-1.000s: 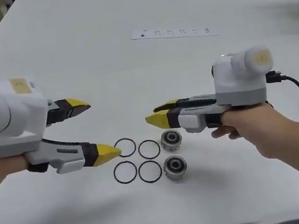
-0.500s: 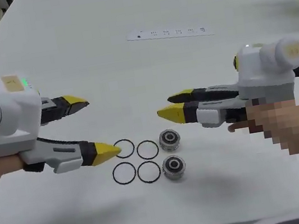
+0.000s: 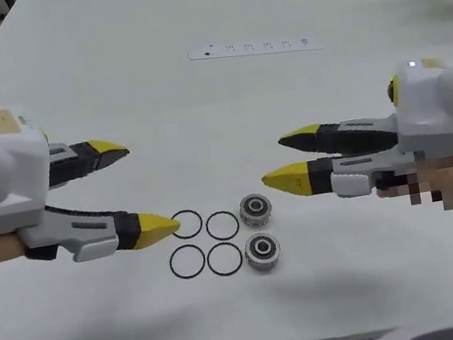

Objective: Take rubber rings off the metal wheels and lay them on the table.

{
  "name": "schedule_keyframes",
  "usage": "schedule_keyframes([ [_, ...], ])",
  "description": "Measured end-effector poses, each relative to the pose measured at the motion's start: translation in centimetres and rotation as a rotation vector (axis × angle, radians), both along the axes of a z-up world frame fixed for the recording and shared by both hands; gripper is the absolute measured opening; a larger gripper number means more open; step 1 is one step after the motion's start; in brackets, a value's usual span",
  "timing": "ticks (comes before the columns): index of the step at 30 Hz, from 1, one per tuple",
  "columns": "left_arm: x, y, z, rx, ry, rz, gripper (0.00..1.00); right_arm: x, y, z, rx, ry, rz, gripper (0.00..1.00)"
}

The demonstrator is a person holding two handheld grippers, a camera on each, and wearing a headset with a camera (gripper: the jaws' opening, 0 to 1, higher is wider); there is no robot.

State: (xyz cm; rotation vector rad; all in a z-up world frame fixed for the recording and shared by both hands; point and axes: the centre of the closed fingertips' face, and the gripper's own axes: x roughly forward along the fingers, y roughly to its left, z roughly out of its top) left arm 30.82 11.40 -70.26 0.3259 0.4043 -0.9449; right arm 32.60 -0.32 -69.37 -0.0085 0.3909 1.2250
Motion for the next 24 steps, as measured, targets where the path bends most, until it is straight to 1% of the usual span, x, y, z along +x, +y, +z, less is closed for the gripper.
schedule_keyframes([
  [5,-0.3,0.2,-0.2,0.013,0.007,-0.002,0.72,-0.3,-1.2,-0.1,-0.008,-0.016,-0.003,0.5],
  [14,-1.0,0.2,-0.9,0.03,0.022,-0.015,0.75,-1.2,-3.5,-0.8,-0.052,-0.048,-0.006,0.56],
  [21,-1.6,0.2,-1.0,0.024,0.021,-0.026,0.76,-2.6,-4.4,-2.2,-0.126,-0.082,0.034,0.63],
  [24,-1.8,0.2,-1.2,0.026,0.026,-0.029,0.77,-3.0,-4.6,-2.6,-0.143,-0.089,0.044,0.65],
])
